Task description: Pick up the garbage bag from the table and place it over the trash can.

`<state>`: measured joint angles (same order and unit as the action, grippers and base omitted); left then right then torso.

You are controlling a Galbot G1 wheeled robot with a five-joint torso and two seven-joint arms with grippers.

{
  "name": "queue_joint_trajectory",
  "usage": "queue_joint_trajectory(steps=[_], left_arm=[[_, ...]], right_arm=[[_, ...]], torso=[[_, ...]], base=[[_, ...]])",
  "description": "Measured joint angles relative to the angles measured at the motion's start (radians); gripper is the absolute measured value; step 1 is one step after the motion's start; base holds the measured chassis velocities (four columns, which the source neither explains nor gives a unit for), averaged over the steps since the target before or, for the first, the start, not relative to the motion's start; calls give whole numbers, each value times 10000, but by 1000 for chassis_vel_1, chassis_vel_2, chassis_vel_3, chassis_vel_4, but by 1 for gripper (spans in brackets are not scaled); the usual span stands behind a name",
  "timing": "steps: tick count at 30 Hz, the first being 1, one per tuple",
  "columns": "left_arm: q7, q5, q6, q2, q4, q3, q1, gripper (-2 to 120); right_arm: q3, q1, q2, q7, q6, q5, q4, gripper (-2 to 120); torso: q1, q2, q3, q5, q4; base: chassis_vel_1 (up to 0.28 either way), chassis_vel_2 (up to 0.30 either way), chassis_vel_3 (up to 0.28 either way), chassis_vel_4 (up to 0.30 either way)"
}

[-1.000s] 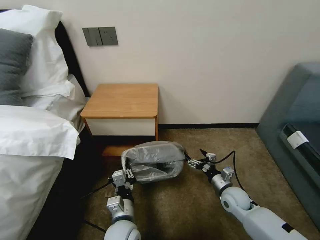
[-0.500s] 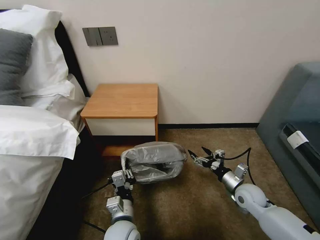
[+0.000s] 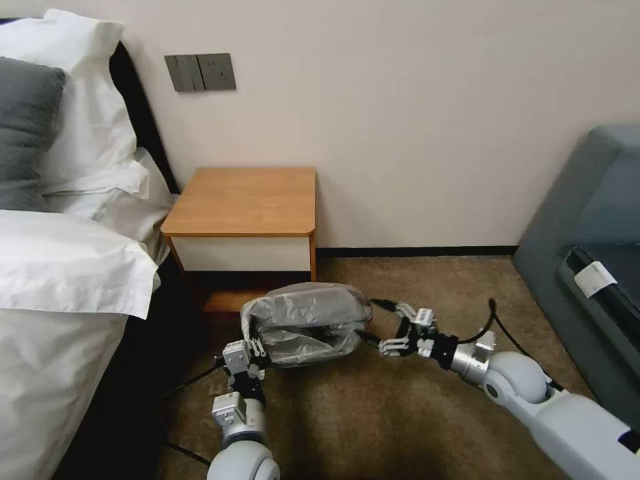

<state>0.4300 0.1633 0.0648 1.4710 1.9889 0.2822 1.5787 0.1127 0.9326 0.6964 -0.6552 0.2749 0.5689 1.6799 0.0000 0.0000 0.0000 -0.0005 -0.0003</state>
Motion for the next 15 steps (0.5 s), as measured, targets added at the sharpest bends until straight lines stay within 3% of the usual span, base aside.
queue_joint_trajectory(steps=[4,6,8,14,15], left_arm=[[0,63,-33,-187,61,160,-185,7],[0,73,-42,-206,79,167,-200,7],[-1,176,-159,-407,252,266,-259,7],[-2,270,-280,-658,442,377,-187,7],[-2,280,-338,-743,487,380,-158,7]], right_arm=[[1379,-1606,-350,594,-314,-308,412,51],[1502,-1743,-370,660,-349,-312,459,49],[2527,-2791,-477,1326,-677,-324,951,37],[3526,-3603,-421,2246,-1137,-345,1608,19],[4066,-3910,-372,3010,-1535,-371,1984,13]], torso=[[0,0,1,1,5],[0,0,1,0,7],[0,0,2,1,3],[0,0,1,2,4],[0,0,1,2,4]], base=[[0,0,0,0],[0,0,0,0],[0,0,0,0],[0,0,0,0],[0,0,0,0]])
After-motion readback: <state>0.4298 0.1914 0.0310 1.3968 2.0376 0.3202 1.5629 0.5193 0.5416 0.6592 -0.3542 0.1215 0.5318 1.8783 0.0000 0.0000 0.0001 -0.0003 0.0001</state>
